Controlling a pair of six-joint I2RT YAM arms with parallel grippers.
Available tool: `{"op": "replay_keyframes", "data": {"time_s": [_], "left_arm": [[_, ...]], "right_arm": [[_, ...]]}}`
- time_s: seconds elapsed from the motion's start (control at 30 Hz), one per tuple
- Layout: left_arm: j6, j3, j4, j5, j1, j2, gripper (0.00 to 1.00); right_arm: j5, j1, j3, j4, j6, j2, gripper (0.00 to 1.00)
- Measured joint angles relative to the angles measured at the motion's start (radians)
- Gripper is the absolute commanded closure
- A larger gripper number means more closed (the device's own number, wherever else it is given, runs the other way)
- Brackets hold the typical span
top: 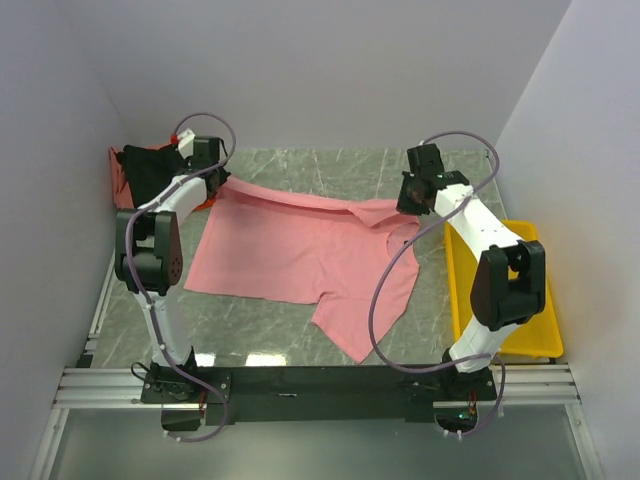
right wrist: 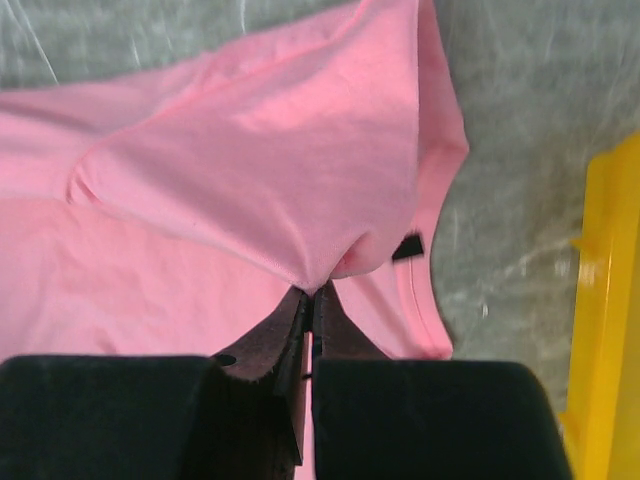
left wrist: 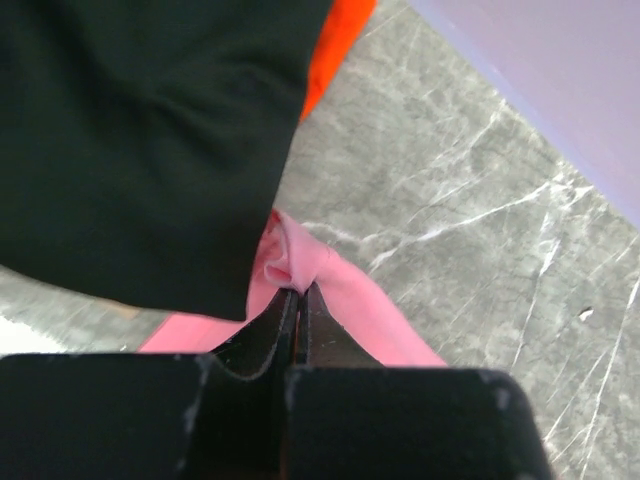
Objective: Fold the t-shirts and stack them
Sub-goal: Fold the tshirt
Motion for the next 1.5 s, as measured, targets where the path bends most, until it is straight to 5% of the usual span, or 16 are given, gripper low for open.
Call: {"op": "replay_keyframes", "data": {"time_s": [0.63, 0.7, 0.77, 0.8, 0.83, 0.87, 0.93, 0.97, 1.0, 1.2, 1.5], "left_arm": [[0.024, 0.000, -0.241, -0.032, 0.013, -0.020, 0.99], [0.022, 0.000, -0.263, -0.034, 0.014, -0.020, 0.79], [0.021, 0.001, -0.284, -0.034, 0.014, -0.018, 0.56], [0.018, 0.001, -0.295, -0.034, 0.014, -0.015, 0.52], [0.012, 0.003, -0.309, -0.033, 0.014, -0.013, 0.47], [0.014, 0.005, -0.318, -0.032, 0.014, -0.012, 0.34], [0.014, 0.005, -0.332, -0.025, 0.014, -0.012, 0.23], [0.012, 0.005, -0.332, -0.020, 0.015, -0.013, 0.05], [0.015, 0.005, -0.332, -0.011, 0.015, -0.015, 0.01], [0.010, -0.010, -0.333, 0.040, 0.002, -0.090, 0.01], [-0.018, -0.212, -0.292, 0.103, -0.050, -0.427, 0.01]], "right_arm": [[-0.077, 0.104, -0.235, -0.131, 0.108, -0.180, 1.00], [-0.064, 0.105, -0.261, -0.133, 0.120, -0.177, 0.97], [-0.032, 0.105, -0.274, -0.142, 0.128, -0.151, 0.66], [-0.026, 0.105, -0.274, -0.142, 0.133, -0.143, 0.66], [-0.013, 0.106, -0.273, -0.142, 0.130, -0.122, 0.53], [0.000, 0.107, -0.273, -0.143, 0.136, -0.102, 0.48], [0.035, 0.114, -0.273, -0.151, 0.137, -0.063, 0.43], [0.054, 0.119, -0.273, -0.157, 0.136, -0.052, 0.42], [0.069, 0.127, -0.273, -0.162, 0.134, -0.048, 0.42], [0.140, 0.237, -0.253, -0.142, 0.058, -0.078, 0.41], [0.059, 0.354, -0.202, -0.055, -0.035, -0.026, 0.48]]}}
